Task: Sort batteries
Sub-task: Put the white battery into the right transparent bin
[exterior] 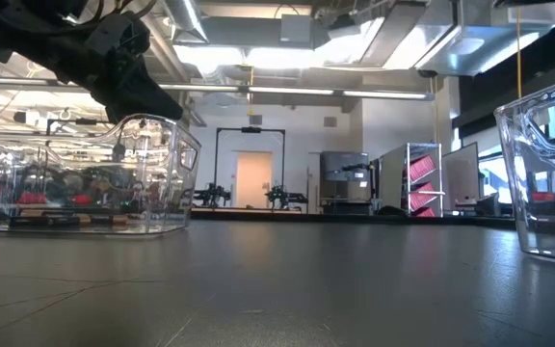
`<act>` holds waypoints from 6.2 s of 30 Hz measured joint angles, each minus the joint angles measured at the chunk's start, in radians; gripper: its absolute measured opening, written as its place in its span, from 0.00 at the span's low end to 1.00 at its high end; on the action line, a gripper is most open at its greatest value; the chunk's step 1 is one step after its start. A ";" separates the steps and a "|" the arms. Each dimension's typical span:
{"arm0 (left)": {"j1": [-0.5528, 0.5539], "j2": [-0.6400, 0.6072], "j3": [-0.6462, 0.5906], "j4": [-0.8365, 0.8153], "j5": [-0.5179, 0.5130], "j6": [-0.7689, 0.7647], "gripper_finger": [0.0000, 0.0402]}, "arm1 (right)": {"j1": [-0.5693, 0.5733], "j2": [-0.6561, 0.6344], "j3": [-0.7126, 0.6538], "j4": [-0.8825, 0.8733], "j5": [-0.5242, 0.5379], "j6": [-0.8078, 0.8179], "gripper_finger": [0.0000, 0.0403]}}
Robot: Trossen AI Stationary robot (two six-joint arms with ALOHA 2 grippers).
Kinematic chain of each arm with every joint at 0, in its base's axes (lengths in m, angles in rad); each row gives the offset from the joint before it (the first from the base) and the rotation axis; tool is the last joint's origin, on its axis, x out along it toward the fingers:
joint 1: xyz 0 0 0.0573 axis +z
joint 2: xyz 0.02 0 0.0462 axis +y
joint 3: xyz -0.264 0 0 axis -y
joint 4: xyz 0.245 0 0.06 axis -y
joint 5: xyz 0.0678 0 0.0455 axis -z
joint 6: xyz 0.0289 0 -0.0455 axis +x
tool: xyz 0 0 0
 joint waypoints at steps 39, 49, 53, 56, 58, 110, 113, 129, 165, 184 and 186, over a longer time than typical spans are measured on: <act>0.134 0.000 0.066 -0.104 -0.090 -0.041 0.11 | -1.144 0.347 0.060 1.358 -0.171 -1.580 0.35; 0.640 0.214 0.408 -0.635 0.177 0.102 0.40 | -1.146 0.418 0.135 1.227 -0.178 -1.590 0.35; 0.810 0.406 0.492 -0.657 0.327 0.200 0.45 | -1.138 0.415 0.136 1.195 -0.207 -1.543 0.35; 0.881 0.551 0.562 -0.702 0.336 0.274 0.45 | -1.121 0.407 0.136 1.125 -0.228 -1.531 0.35; 0.905 0.627 0.610 -0.707 0.340 0.313 0.43 | -1.100 0.390 0.136 1.050 -0.229 -1.532 0.35; 0.336 1.093 1.164 -0.596 0.468 0.386 0.02 | -0.826 -0.210 -0.287 0.653 0.389 -1.351 0.35; 0.314 1.182 1.243 -0.660 0.468 0.392 0.02 | -0.826 -0.223 -0.287 0.622 0.369 -1.352 0.35; 0.283 1.291 1.299 -0.650 0.497 0.412 0.17 | -0.887 -0.091 -0.415 1.063 0.111 -1.414 0.35; 0.205 0.413 0.668 -0.637 0.096 0.026 0.40 | -0.943 0.157 -0.357 1.239 0.044 -1.450 0.06; 0.130 0.386 0.457 -0.304 -0.037 0.126 0.40 | -0.028 -0.222 0.115 0.023 0.392 -0.400 0.05; 0.130 0.386 0.446 -0.276 -0.037 0.139 0.40 | 0.017 -0.162 0.105 0.047 0.340 -0.261 0.05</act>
